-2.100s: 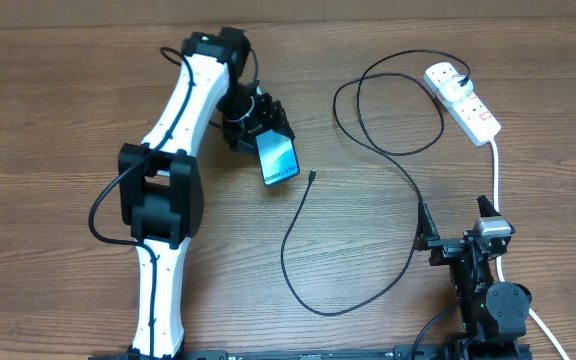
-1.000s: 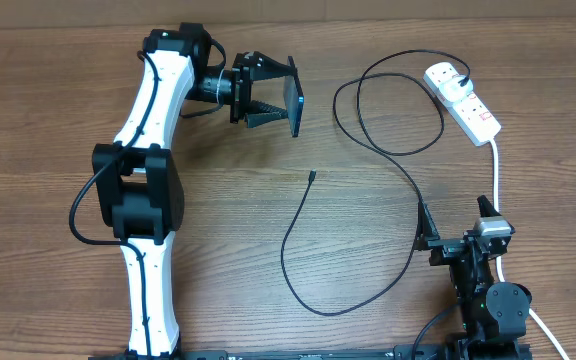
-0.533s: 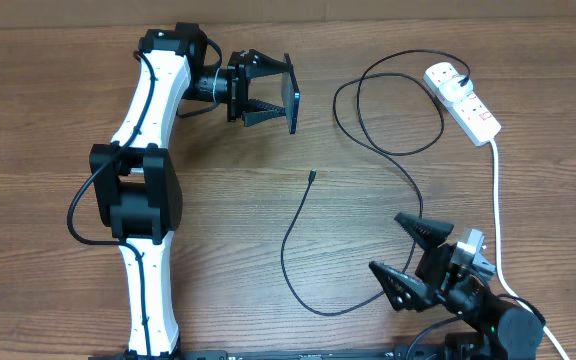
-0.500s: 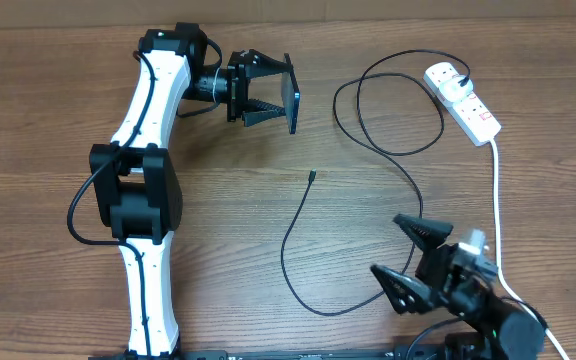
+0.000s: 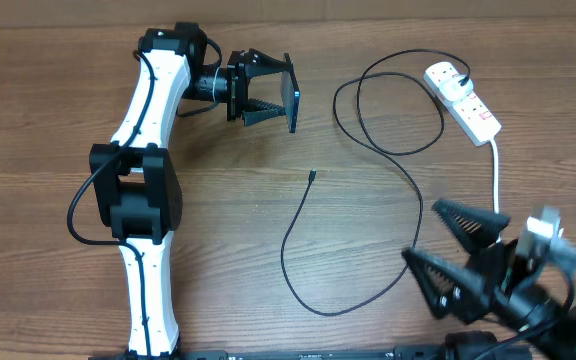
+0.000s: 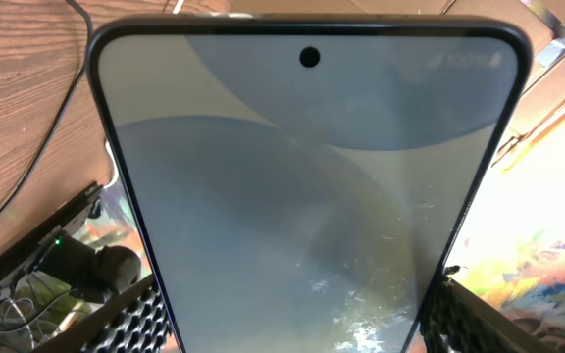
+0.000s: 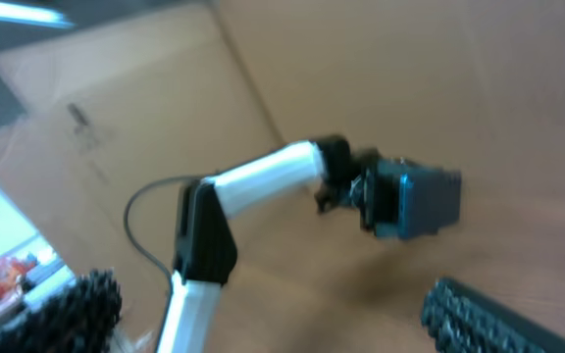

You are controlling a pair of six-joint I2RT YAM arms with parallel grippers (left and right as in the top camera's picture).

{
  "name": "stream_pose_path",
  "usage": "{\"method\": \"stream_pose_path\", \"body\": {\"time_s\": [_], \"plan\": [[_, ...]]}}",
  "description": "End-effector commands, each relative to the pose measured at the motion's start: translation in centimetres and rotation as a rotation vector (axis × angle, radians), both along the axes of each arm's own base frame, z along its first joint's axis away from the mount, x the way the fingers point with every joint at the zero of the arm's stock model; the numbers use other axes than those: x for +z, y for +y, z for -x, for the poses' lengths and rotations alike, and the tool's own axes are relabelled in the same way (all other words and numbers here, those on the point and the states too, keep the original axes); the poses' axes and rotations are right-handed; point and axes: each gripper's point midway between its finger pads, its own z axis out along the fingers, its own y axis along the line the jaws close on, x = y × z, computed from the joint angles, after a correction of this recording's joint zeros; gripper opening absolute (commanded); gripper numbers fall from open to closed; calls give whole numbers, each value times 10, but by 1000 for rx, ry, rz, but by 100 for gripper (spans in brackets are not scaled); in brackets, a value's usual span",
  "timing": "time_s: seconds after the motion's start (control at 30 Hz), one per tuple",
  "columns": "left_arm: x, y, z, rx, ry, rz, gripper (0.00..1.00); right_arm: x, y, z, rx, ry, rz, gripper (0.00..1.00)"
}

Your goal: Plug charger to phone and switch on socket

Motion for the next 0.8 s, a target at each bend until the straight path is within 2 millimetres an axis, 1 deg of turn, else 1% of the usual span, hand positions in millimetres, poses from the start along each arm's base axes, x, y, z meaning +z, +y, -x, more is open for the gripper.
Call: {"method": "stream_pose_path", "body": {"time_s": [0.0,0.07,0.1,0.13,0.17,0.23,0.27,0.3,0.33,0.4,0.43,0.47,0.5,0.57,0.6,0.67,0.77], "plan": [[16,1,-3,8,-13,63,69,22,-9,-35,-78,58,228,100],[16,1,-3,8,-13,63,69,14,-11,-50,-65,203,303,100],[16,1,-3,8,-13,63,68,12,-8,-55,-30,284,311,100],[16,1,-3,8,-13,63,69,12,-1,-57,26,369,289,100],[16,1,-3,8,-13,61,69,16,9,-56,110,435,250,100],[14,1,-3,7,-14,55,69,29,25,-55,264,488,182,100],[14,1,-3,7,-14,50,69,38,34,-59,347,471,148,100],[14,1,-3,7,-14,50,69,42,39,-64,393,466,132,96],[14,1,-3,7,-14,50,69,39,42,-73,400,474,140,95],[14,1,-3,7,-14,50,69,15,43,-97,299,540,215,95],[14,1,-3,7,-14,50,69,-7,38,-113,165,620,280,95],[14,1,-3,7,-15,50,69,-26,30,-125,40,686,334,95],[14,1,-3,7,-15,50,69,-46,20,-136,-125,755,403,96],[14,1,-3,7,-14,50,69,-71,5,-147,-384,849,467,96],[14,1,-3,7,-13,50,69,-78,5,-149,-458,853,506,96],[14,1,-3,7,-13,50,69,-86,10,-156,-557,835,557,95],[14,1,-3,8,-4,54,69,-94,18,-168,-706,743,673,96]]}}
